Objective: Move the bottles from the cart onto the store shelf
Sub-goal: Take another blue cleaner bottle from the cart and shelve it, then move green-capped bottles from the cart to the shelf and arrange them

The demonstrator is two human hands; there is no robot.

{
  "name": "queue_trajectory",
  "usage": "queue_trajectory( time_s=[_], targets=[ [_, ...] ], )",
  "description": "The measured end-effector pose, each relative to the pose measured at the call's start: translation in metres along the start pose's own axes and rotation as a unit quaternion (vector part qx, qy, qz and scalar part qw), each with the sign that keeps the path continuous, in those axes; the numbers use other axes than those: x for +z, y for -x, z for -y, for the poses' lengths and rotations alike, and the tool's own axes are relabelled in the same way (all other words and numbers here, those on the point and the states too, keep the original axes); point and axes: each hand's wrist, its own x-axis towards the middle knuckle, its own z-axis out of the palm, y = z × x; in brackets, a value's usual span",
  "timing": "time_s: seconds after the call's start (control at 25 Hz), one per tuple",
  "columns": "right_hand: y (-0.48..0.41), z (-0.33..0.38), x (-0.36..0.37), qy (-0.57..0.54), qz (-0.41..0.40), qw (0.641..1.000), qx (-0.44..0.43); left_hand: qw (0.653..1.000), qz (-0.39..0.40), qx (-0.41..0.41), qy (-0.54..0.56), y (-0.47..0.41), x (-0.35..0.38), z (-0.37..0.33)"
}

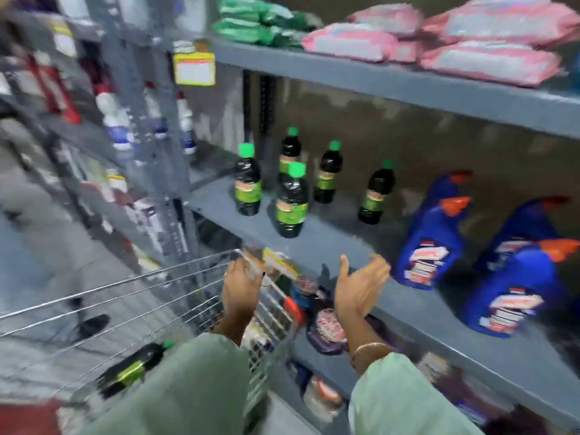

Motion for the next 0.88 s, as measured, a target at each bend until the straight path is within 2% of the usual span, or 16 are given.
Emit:
queue_trajectory(
  time_s=[0.16, 0.24, 0.36, 0.52, 0.68, 0.88],
  targets=[
    [0.069, 0.042, 0.118, 0.014, 0.142, 0.988, -0.060, 0.987, 0.037, -0.129, -0.086, -0.037, -0.075, 0.122],
    [0.105, 0.047, 0.169, 0.023, 0.229, 0.972, -0.054, 0.969, 0.063, -0.205, -0.122, -0.041, -0.104, 0.183],
    [0.169, 0.030, 0.247, 0.039, 0.374, 0.926, 0.020, 0.943, 0.082, -0.283, -0.154, -0.033, -0.139, 0.272],
    [0.247, -0.020, 0.327, 0.098, 0.515, 0.835, 0.167, 0.931, 0.123, -0.306, -0.159, -0.022, -0.150, 0.371],
    [0.299, -0.053, 0.371, 0.116, 0.566, 0.779, 0.245, 0.932, 0.107, -0.293, -0.186, -0.022, -0.143, 0.412],
    [0.336, -0.072, 0.418, 0.077, 0.554, 0.758, 0.334, 0.938, 0.090, -0.256, -0.216, -0.033, -0.130, 0.423]
  ],
)
